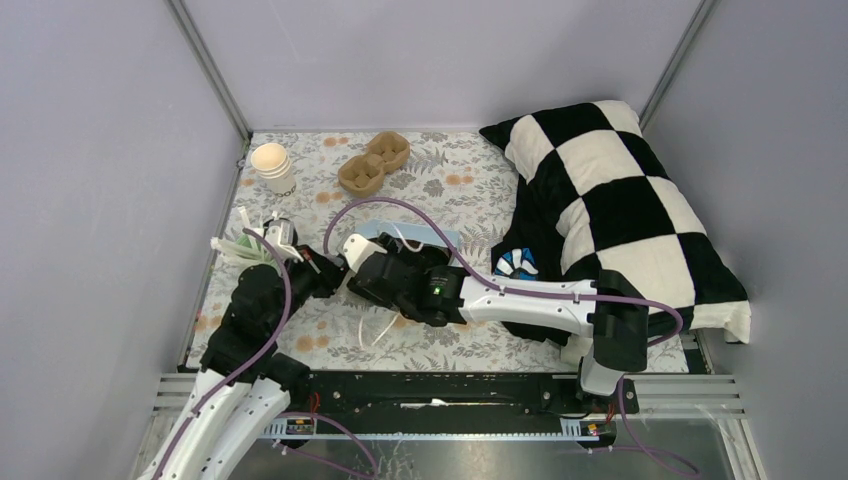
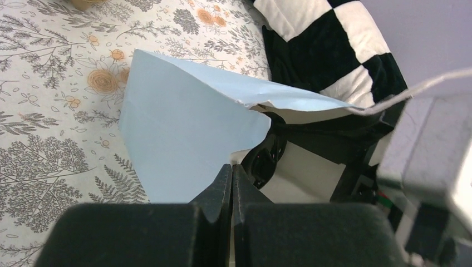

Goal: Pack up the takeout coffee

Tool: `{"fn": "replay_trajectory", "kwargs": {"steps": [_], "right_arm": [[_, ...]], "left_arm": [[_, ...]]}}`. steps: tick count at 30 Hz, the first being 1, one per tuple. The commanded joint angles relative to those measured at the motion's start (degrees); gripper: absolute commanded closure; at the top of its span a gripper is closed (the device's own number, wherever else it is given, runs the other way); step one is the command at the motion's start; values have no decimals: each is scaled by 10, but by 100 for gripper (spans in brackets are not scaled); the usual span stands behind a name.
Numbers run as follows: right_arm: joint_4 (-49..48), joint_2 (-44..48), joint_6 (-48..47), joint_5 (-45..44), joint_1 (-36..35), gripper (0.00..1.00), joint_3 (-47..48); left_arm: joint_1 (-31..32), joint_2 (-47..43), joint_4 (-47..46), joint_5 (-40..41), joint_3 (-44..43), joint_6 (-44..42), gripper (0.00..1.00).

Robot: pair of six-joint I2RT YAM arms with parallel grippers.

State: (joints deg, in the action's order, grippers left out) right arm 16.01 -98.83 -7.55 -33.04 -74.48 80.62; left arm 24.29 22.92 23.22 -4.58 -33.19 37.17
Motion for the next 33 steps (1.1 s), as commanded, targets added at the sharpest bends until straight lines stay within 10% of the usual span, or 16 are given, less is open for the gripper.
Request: {"fn": "replay_trajectory", "kwargs": {"steps": [1,33], "right_arm": [[13,22,27,-56,9,57,16],[-85,-23,80,28,40,59,2]], "left_arm": [[0,-19,4,-32,-21,11,100],[-1,-64,68,-13,-17,14,100]]}}
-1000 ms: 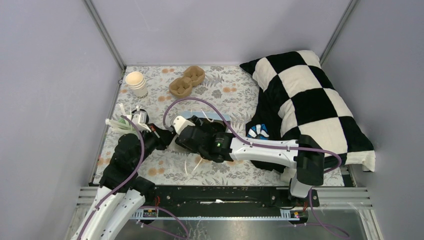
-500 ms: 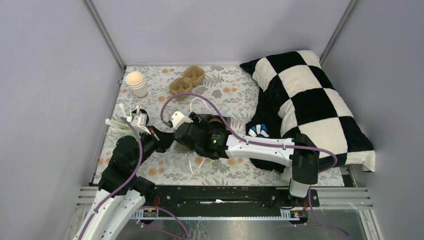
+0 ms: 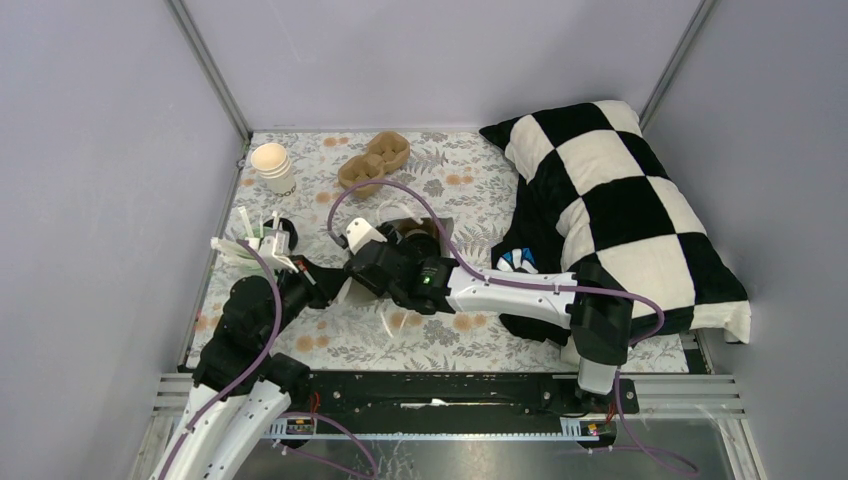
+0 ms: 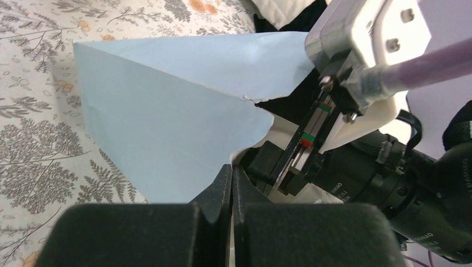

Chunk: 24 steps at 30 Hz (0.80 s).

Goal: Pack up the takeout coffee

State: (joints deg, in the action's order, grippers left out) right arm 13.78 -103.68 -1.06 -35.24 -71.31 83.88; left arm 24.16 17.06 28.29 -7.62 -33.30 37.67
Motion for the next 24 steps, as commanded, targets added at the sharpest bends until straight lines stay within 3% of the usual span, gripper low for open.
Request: {"fn": "replay_trajectory", "kwargs": {"steps": [1,24], "right_arm": [[-78,30,5,65,9,59,-41],[-122,23,4,65,13,58,-28]], "left_arm": [[1,-5,19,22,-17,10,100],[1,-51,14,74,12,49,100]]}}
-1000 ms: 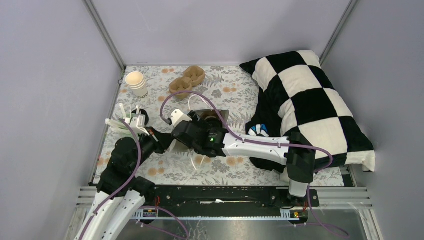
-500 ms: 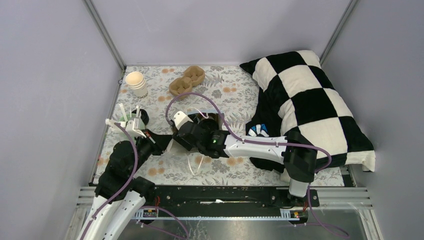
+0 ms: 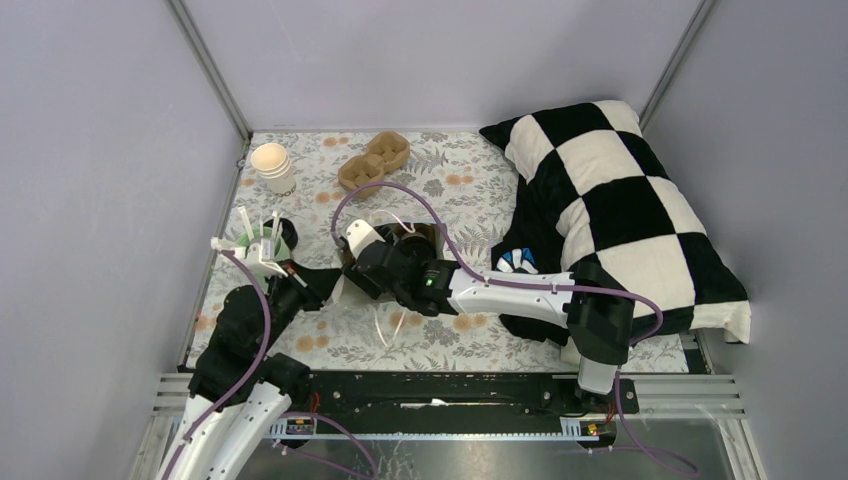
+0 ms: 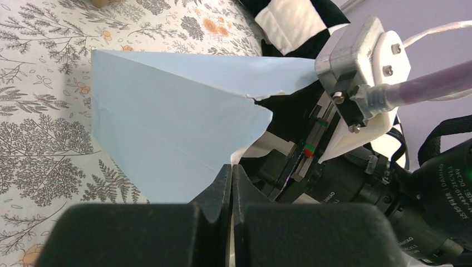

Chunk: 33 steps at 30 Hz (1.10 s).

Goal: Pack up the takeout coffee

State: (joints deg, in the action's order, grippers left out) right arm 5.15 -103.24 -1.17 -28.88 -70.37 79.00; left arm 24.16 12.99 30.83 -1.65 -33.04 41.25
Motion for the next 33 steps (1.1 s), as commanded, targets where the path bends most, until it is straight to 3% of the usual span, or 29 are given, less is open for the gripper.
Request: {"fn": "replay_trajectory", "kwargs": {"steps": [1,21,33], "right_arm": [[-37,17,3,1,3,57,19],[-58,-26,3,-61,3,55,36],[-70,-47,-1,-51,4,54,30]], "left_arm": [[1,-13,-11,15,13,16,100],[1,-13,2,35,6,30,100],[1,-14,-3,39,10,36,100]]}}
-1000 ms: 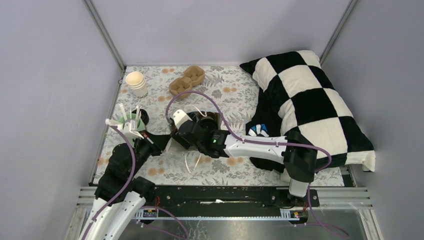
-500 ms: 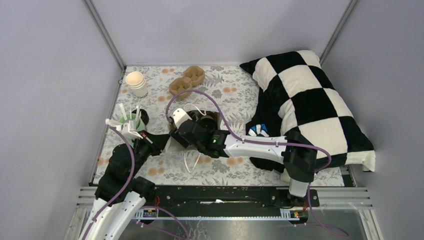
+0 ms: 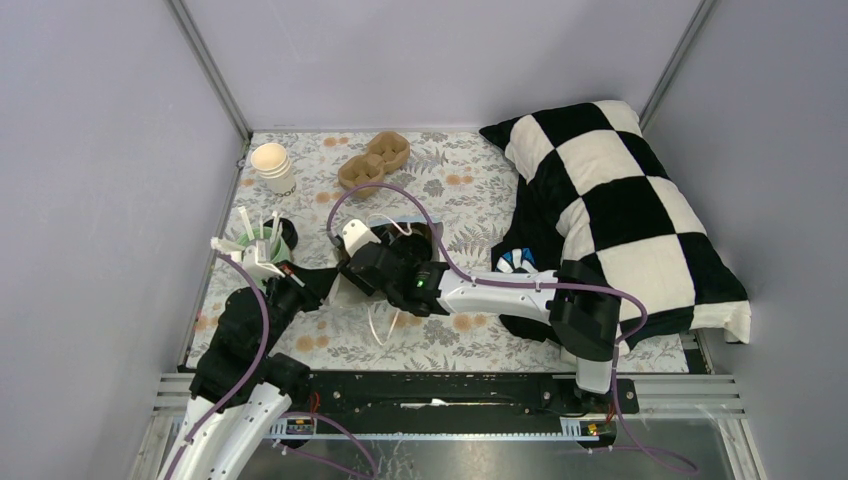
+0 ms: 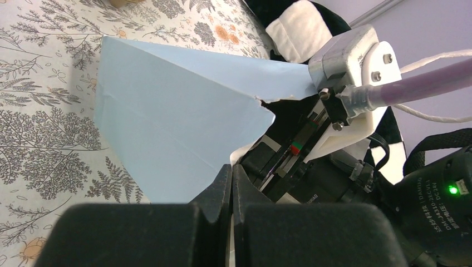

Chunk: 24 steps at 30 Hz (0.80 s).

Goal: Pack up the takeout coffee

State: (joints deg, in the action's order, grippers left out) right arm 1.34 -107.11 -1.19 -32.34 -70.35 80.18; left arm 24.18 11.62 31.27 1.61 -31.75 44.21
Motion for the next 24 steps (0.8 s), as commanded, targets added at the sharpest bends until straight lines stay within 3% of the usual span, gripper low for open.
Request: {"fn": "replay_trajectory", "kwargs": {"steps": [1,18,24], "right_arm": [[-32,-12,-2,-17,5,54,21],[17,-70,24,-61,14,35,88],[16,-67,31,-56,20,34,92]], "left_arm": [[1,0,-7,7,-3,8,100],[1,14,-16,3,-11,1,100],[1,33,-15,-1,-25,-8,100]]}}
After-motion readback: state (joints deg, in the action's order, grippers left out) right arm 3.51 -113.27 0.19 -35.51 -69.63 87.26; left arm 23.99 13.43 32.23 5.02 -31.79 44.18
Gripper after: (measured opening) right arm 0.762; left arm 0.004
